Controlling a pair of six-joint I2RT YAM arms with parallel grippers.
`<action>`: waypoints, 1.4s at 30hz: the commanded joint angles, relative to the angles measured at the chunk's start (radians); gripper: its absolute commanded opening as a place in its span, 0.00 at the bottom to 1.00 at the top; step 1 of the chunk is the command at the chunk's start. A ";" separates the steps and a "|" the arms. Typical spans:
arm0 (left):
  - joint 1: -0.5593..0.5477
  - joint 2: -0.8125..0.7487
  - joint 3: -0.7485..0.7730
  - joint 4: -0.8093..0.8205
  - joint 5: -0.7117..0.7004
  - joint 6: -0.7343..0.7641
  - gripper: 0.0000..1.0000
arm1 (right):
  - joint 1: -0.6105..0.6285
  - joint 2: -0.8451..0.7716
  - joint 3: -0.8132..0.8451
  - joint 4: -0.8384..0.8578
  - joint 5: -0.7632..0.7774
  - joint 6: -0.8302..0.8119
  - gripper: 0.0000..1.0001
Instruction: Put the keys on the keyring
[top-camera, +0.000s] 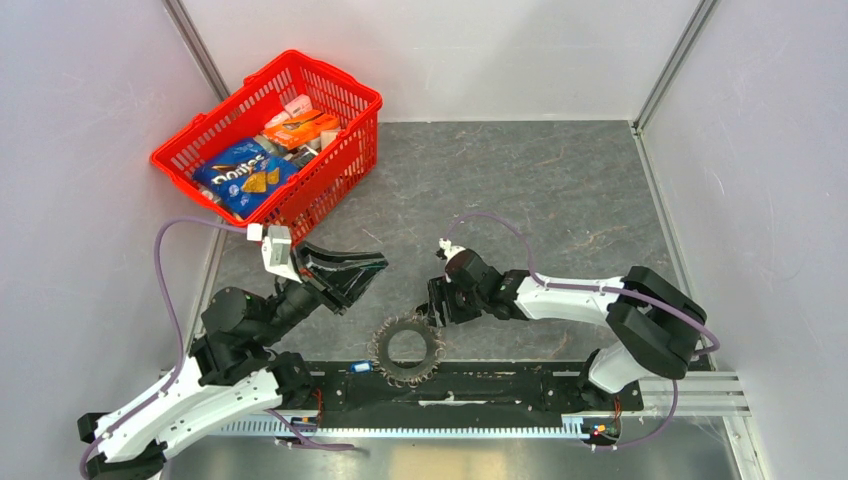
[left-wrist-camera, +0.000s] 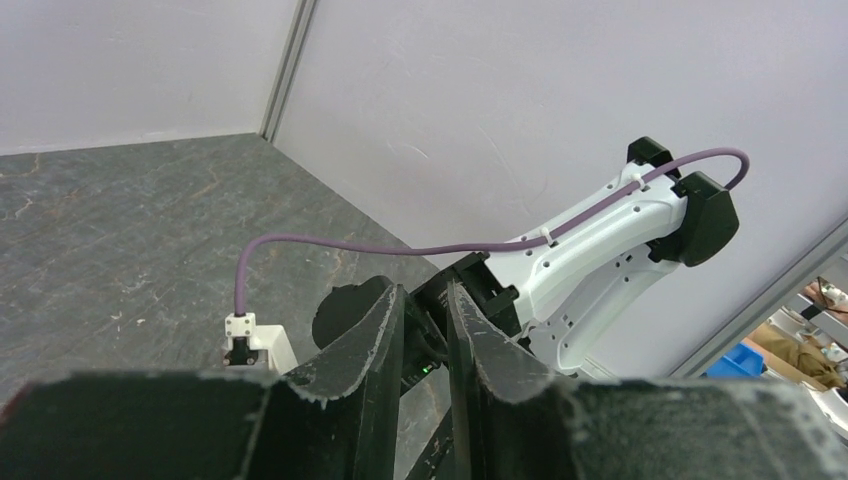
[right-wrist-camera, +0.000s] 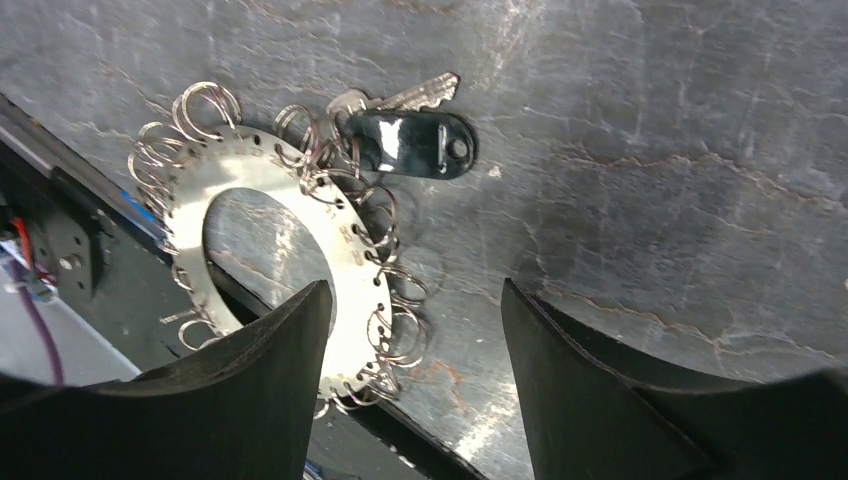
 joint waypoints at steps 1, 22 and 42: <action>0.001 0.019 0.020 0.002 0.002 0.012 0.29 | 0.006 0.029 -0.012 0.085 0.017 0.032 0.71; 0.001 0.014 0.011 0.001 -0.007 0.014 0.29 | 0.032 0.160 -0.022 0.148 -0.029 0.098 0.17; 0.000 0.041 0.009 0.023 0.000 0.019 0.28 | -0.242 -0.151 -0.037 -0.102 0.177 -0.035 0.00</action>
